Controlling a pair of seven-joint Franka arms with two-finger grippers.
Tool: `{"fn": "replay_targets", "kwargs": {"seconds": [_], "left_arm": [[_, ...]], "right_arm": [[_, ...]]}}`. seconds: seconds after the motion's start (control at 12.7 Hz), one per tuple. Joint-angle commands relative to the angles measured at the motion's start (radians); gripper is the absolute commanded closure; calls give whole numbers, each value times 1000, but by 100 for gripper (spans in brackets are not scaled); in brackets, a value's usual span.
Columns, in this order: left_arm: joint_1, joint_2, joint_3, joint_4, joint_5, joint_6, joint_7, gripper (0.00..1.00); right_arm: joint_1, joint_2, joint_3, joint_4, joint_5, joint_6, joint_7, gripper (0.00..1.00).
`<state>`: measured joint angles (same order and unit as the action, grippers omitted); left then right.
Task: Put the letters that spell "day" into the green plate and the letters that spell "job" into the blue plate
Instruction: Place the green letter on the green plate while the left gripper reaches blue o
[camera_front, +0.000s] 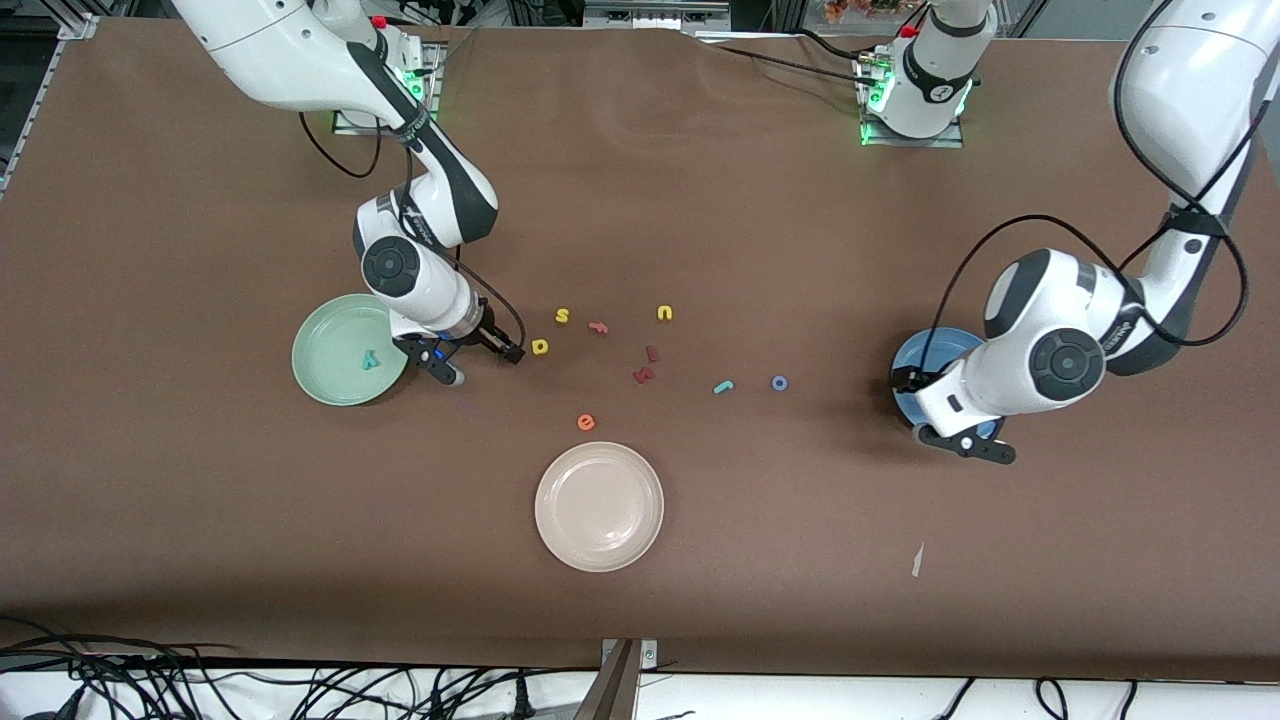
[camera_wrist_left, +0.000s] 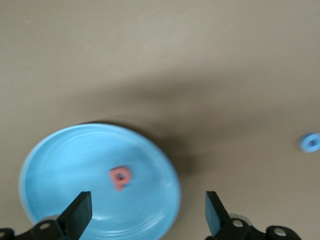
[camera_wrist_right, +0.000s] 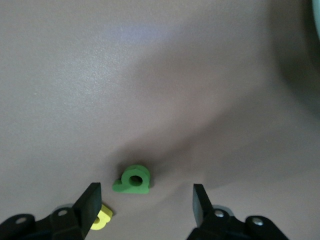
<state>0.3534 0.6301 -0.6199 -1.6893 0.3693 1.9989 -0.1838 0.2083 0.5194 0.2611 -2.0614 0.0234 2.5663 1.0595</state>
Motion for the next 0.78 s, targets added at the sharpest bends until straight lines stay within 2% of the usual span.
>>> {"fn": "replay_targets", "kwargs": {"seconds": [0.0, 0.16, 0.24, 0.47, 0.55, 0.71], "left_arm": [[-88, 77, 2, 51, -16, 52, -153, 0], [-140, 88, 2, 36, -16, 131, -299, 0], [-171, 88, 3, 28, -12, 153, -390, 0], [-208, 62, 3, -87, 22, 286, -589, 0], [-217, 60, 2, -111, 75, 311, -659, 0], [-243, 69, 2, -131, 178, 342, -797, 0]], "right_arm": [[25, 34, -11, -5, -4, 77, 23, 20], [26, 33, -14, -2, -4, 77, 23, 24], [26, 34, -16, -2, -5, 77, 23, 32], [26, 36, -23, 1, -52, 77, 22, 70], [26, 37, -23, 1, -60, 77, 22, 80], [25, 34, -23, 6, -62, 72, 14, 95]]}}
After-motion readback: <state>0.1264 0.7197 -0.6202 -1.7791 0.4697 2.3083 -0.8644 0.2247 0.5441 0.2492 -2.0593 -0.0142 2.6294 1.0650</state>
